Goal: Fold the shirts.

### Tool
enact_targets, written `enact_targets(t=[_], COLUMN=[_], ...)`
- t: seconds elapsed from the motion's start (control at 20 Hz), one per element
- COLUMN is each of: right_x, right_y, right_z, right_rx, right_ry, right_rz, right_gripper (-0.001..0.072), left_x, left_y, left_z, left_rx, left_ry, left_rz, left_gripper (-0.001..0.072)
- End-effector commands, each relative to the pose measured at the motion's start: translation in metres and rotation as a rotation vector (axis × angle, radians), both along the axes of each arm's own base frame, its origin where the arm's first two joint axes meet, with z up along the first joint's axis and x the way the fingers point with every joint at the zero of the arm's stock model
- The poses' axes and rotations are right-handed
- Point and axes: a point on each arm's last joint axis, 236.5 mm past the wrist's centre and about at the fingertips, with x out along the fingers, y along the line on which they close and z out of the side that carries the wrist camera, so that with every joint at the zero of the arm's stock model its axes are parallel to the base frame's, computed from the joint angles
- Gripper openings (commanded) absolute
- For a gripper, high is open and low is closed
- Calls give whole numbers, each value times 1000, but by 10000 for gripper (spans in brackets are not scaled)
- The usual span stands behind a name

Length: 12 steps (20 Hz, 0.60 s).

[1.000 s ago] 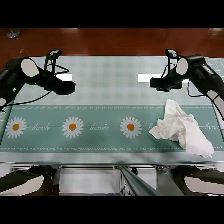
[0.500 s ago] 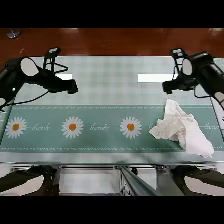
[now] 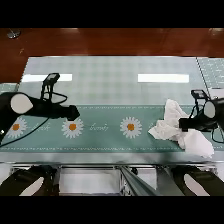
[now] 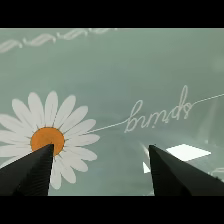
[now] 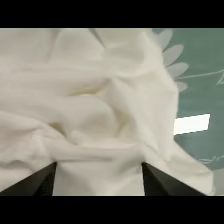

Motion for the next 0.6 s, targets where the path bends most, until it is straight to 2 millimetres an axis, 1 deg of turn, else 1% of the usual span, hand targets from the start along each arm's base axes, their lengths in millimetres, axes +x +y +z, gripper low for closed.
enact_targets(t=[0.0,0.1,0.15,0.2,0.25,0.3,0.35,0.4,0.45,0.5,0.55], right_x=[-5,5,8,13,24,38,56,75,94,109,120], right_y=[11,9,9,9,13,15,16,15,15,18,21], right_z=[-40,-52,-55,-52,-42,-25,0,33,69,111,152], right_rx=[91,94,93,97,112,124,125,120,119,126,132], right_ry=[-26,-15,8,22,9,-23,-76,-160,-259,-372,-478], right_rz=[-69,-80,-79,-71,-50,-17,8,18,30,45,66], right_gripper=[617,612,472,132,32,32,32,33,33,33,33], left_x=[-11,-1,1,1,0,0,0,0,0,0,-3], left_y=[2,0,0,0,2,7,17,29,44,55,62], left_z=[-24,-28,-31,-33,-33,-31,-25,-19,-8,3,16], left_rx=[-17,-23,-23,-20,-14,11,48,85,122,140,145], left_ry=[-15,-27,-23,-18,-16,-15,-14,-9,-10,-20,-47], left_rz=[54,69,77,78,75,54,32,26,37,46,44], left_gripper=[700,700,700,700,700,700,700,700,700,700,701])
